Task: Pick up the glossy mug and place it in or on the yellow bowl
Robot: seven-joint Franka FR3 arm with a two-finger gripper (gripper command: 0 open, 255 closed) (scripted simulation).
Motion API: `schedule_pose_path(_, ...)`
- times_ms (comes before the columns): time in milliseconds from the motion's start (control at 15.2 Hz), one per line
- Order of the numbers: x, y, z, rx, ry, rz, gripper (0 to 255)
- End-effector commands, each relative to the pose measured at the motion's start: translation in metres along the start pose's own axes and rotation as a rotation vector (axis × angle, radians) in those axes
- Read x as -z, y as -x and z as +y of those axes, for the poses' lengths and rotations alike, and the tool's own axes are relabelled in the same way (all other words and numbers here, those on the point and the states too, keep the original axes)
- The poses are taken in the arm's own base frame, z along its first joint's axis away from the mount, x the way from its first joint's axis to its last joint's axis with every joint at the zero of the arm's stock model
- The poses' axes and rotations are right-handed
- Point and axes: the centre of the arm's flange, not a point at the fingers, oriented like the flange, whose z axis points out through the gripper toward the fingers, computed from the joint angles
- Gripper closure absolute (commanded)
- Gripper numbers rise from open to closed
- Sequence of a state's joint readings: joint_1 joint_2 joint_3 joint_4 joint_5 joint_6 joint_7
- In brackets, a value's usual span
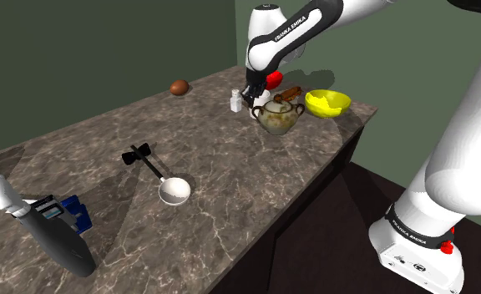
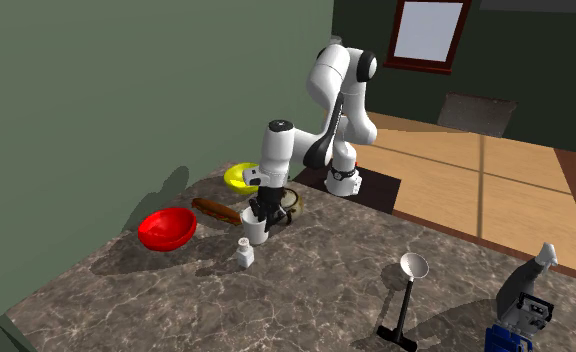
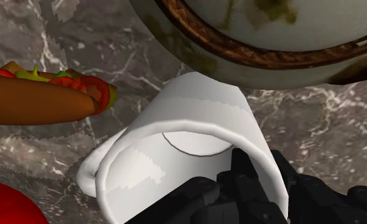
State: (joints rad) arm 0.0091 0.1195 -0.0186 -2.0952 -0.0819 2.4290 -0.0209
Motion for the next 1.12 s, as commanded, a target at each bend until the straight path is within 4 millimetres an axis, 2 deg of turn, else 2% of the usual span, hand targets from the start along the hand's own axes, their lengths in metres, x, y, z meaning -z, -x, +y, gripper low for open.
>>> schedule_pose_path(0, 0.000, 0.000, 0.000, 0.000, 0.000, 0.000, 255)
schedule_pose_path(198, 0.000, 0.000, 0.000, 0.000, 0.000, 0.000, 255)
schedule_pose_path(1056, 0.067, -0.014, 0.005, 0.000, 0.000, 0.000, 255)
